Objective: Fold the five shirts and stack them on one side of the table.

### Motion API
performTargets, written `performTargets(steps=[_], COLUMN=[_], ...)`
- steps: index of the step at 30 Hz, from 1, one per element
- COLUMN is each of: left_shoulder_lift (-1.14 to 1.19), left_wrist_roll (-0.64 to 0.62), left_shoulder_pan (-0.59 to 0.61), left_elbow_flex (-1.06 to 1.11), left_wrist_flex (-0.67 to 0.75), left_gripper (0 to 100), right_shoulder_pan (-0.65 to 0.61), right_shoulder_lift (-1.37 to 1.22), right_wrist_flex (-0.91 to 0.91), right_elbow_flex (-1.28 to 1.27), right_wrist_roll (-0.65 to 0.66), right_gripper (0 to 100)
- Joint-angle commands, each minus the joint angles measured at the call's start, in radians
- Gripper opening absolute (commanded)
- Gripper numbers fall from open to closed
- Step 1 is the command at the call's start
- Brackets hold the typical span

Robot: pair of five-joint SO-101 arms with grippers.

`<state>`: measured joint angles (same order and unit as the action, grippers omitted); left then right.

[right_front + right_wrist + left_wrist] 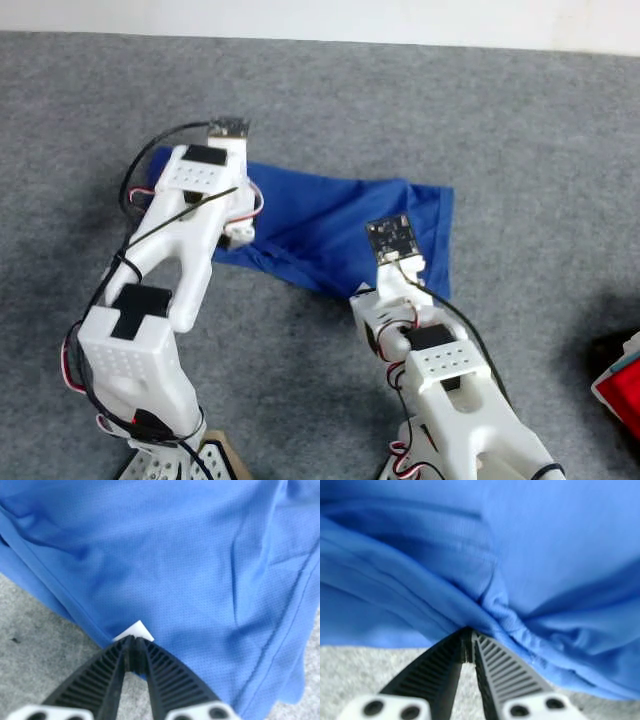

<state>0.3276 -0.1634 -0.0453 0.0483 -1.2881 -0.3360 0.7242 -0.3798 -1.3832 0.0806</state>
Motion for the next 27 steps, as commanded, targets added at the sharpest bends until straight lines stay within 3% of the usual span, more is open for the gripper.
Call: performTargets(steps=[1,13,20,27], left_shoulder_lift=[-0.005,0.108,-0.036,-0.174], left_wrist_roll=[0.0,0.0,-0.031,-0.026], left_shoulder_pan=[0.025,0.041,0.088,0.048], left_elbow_flex=[-0.122,-0.295,-0.47,-0.194], left_wrist_flex=[0.003,0.028,-0.236,-0.328], left_gripper=[1,1,1,1], right_shoulder_pan=[-0.005,-0.005,-0.005,-0.005], right_shoulder_lift=[0.018,0.015,0.015,0.018], right_wrist_flex=[0.013,0.013,0.013,0.013], right_elbow_flex=[0.002,0.002,0.002,0.002], right_wrist_roll=[0.012,0.012,0.012,0.012], right_gripper=[0.7,0.7,0.7,0.7])
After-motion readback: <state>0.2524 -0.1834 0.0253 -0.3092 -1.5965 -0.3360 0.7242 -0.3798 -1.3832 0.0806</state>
